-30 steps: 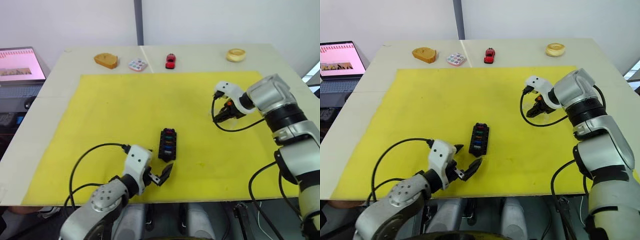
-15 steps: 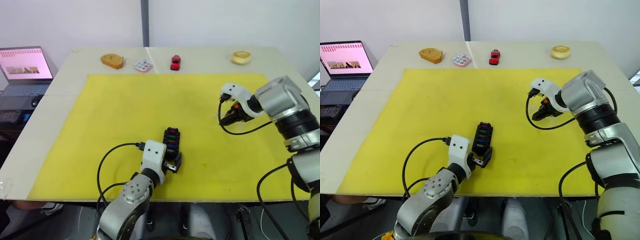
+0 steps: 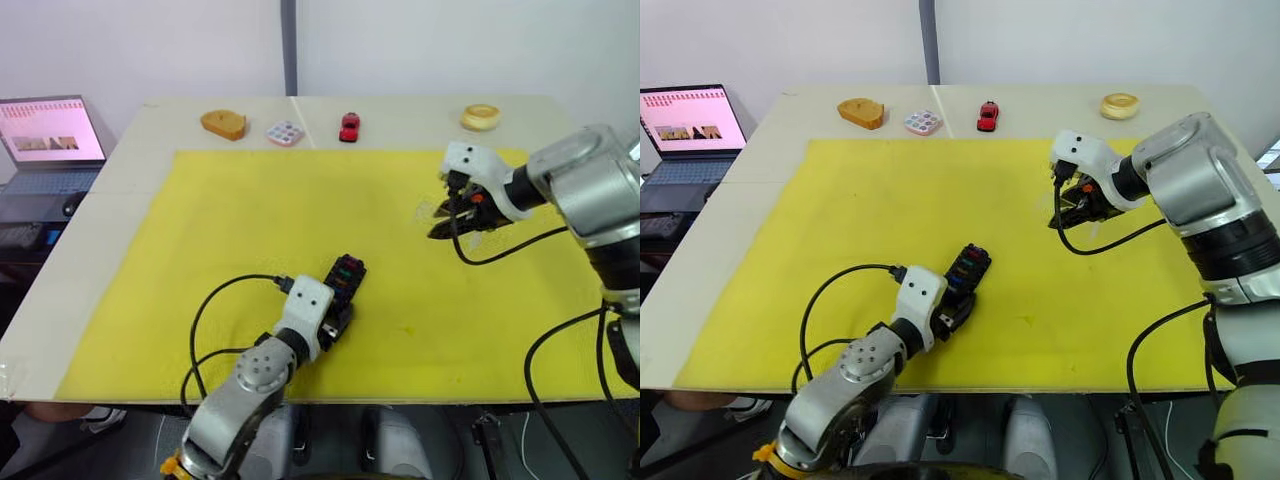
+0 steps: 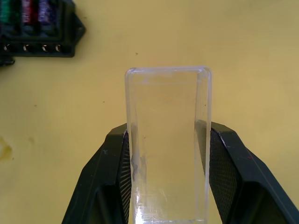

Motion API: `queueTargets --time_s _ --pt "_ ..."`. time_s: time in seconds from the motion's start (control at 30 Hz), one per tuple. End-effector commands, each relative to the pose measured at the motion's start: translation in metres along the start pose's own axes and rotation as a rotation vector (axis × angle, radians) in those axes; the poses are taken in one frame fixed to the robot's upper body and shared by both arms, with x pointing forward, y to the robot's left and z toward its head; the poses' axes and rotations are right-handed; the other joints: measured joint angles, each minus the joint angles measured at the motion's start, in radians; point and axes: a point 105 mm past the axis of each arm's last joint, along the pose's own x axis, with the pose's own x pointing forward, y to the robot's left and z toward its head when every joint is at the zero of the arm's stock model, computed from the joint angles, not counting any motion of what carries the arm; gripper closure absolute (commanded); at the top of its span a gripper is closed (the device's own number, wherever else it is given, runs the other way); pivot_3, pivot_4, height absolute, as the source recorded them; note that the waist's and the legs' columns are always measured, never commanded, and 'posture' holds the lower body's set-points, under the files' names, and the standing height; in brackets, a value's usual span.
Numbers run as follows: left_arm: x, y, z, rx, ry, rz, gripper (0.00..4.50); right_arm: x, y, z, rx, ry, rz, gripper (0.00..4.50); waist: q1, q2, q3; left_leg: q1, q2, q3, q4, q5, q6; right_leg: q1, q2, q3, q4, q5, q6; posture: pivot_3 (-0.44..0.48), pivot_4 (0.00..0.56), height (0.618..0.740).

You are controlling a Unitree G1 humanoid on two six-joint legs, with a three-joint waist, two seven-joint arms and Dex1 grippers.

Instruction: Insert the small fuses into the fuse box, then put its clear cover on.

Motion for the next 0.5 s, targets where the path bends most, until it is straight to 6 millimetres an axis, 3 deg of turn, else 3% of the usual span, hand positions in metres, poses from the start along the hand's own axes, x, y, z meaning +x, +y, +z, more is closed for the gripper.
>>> queueTargets --time_s 0.03,0.17,0.33,0.5 --pt "-0.003 0.027 -0.015 0.050 0.066 -0.059 1.93 -0.015 -0.004 0.017 -0.191 -0.086 -0.071 2.84 -0.002 0.000 0.000 0.000 0.000 0.000 0.000 0.000 0.000 0.000 0.000 0.000 0.000 0.000 0.000 0.000 0.150 0.740" --pt "-0.004 0.040 0.001 0.155 0.038 -0.248 1.93 -0.019 0.001 0.033 -0.256 -0.145 -0.041 2.84 -0.004 0.001 0.000 0.001 0.001 0.000 -0.001 0.000 -0.001 -0.001 0.001 0.000 0.001 0.000 0.000 0.000 0.150 0.740" --pt "0.003 0.047 0.018 0.261 0.042 -0.525 1.93 -0.010 0.006 0.030 -0.353 -0.084 0.005 2.84 -0.001 0.001 0.000 0.001 0.001 0.001 -0.001 0.000 -0.001 -0.001 0.001 0.000 0.000 0.000 0.000 0.000 0.150 0.740" --pt "0.017 0.058 0.038 0.364 0.051 -0.725 1.93 -0.002 0.019 0.050 -0.355 -0.110 0.040 2.84 0.001 0.000 0.000 0.000 0.000 0.001 -0.001 0.001 0.000 -0.002 0.001 0.000 0.001 0.001 0.002 0.000 0.150 0.740"
